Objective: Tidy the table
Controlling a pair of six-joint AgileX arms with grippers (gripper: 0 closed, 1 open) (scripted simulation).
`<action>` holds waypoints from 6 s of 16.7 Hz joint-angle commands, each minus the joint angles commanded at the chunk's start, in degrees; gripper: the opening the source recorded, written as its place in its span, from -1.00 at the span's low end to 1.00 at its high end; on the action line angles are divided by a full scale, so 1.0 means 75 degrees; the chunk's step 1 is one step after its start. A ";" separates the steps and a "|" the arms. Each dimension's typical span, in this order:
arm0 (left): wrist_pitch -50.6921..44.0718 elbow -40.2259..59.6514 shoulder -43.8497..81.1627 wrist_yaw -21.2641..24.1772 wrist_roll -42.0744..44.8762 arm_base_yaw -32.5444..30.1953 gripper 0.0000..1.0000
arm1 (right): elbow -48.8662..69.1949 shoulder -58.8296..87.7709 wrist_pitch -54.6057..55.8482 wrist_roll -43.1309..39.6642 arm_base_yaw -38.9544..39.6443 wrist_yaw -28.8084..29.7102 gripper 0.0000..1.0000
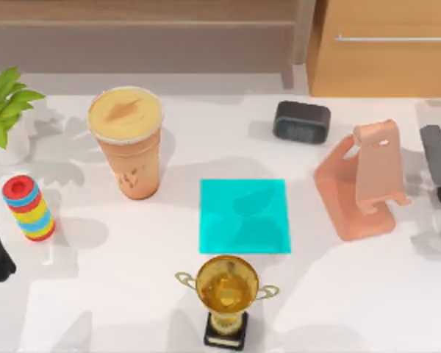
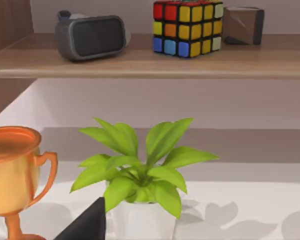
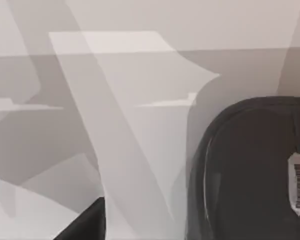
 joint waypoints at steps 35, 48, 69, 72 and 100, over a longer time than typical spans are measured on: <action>0.0000 0.0000 0.0000 0.0000 0.0000 0.0000 1.00 | 0.1558 -0.0701 -0.2415 -0.0006 -0.0013 -0.0001 -1.00; 0.0000 0.0000 0.0000 0.0000 0.0000 0.0000 1.00 | 0.2380 -0.1173 -0.2904 0.1562 0.0552 0.0024 -1.00; 0.0000 0.0000 0.0000 0.0000 0.0000 0.0000 1.00 | 0.5000 0.1489 -0.2578 1.5635 0.5100 -0.0021 -1.00; 0.0000 0.0000 0.0000 0.0000 0.0000 0.0000 1.00 | 0.4974 0.2046 -0.2619 1.6790 0.5293 -0.0030 -1.00; 0.0000 0.0000 0.0000 0.0000 0.0000 0.0000 1.00 | 0.4743 0.2367 -0.2386 1.7321 0.5366 -0.0034 0.81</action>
